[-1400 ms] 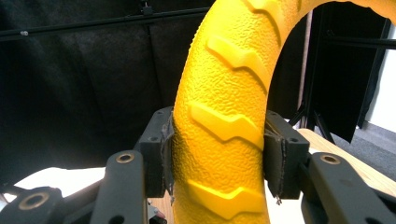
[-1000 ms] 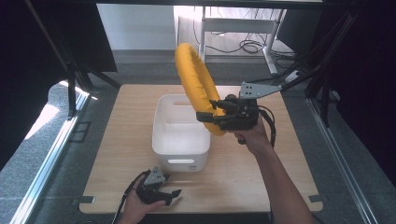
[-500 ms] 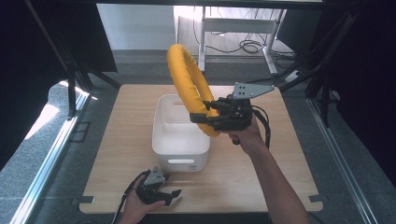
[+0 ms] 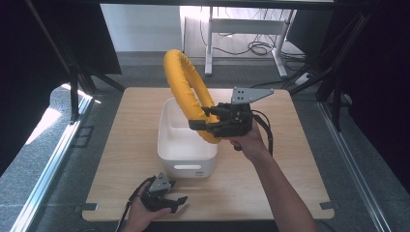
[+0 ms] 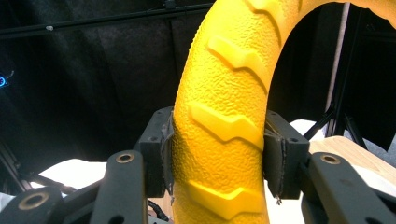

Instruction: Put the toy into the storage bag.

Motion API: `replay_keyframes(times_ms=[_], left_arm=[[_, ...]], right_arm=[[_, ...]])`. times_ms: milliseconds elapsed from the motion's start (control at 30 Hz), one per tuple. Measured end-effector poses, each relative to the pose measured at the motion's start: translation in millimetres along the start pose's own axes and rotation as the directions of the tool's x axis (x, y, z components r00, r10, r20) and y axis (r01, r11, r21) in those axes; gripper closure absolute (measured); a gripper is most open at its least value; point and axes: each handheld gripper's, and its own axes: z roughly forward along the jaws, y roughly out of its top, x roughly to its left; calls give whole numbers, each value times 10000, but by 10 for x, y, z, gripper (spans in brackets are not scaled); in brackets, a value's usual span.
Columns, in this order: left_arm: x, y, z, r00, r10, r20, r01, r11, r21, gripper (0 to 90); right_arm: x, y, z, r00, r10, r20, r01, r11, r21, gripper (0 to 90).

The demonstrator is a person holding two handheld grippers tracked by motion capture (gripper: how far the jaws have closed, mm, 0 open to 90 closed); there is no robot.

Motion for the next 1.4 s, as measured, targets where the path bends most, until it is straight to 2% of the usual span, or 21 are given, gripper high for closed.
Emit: replay_keyframes(times_ms=[200,667,1400], left_arm=[[-4,-1,5,10000,6,20,-6,10000,23,259],[-1,-6,5,10000,-9,29,9,10000,18,258],[-4,-13,17,10000,-14,49,14,9999,146,258]], right_arm=[[-3,-22,68,9997,186,-153,-183,9997,153,512],[-3,-69,207,9990,238,-376,-224,9990,385,511],[-86,-272,345,9973,488,-550,-431,9941,999,511]])
